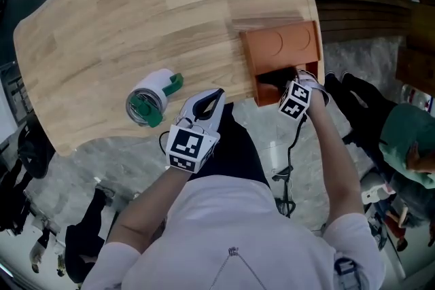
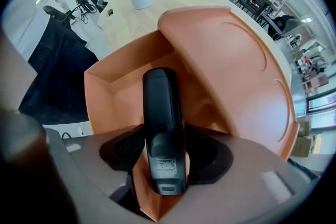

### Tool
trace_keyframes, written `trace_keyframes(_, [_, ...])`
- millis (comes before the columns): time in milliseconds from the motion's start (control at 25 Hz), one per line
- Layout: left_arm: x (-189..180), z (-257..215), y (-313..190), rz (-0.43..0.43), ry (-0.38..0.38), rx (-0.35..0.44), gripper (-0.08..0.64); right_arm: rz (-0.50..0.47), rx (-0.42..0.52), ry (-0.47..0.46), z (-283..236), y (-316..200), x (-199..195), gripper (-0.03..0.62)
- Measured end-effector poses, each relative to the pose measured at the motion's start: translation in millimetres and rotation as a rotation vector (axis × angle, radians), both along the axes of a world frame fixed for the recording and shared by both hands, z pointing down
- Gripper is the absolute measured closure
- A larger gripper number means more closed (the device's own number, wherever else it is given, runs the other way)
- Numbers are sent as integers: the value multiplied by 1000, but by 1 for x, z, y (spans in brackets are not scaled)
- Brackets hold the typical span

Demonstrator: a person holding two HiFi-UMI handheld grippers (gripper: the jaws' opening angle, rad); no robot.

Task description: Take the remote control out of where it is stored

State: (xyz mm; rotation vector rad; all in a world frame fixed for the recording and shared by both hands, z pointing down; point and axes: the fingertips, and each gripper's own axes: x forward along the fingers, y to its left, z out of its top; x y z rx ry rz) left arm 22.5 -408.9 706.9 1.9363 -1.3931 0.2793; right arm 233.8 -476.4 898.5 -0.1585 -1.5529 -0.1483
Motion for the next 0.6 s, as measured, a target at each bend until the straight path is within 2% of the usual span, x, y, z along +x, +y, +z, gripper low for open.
trace_keyframes(80, [-2,0,0,-6,-5,1,560,-28,7,12,1,0,0,345])
trace_keyframes(360, [-5,-8,4,-9,-28,2,560,-105,-1,49,-2,9,1,350])
trace_keyframes(600, [-1,-21,8,2,-47,18,560,-148,41,0,-38,23,-10,350])
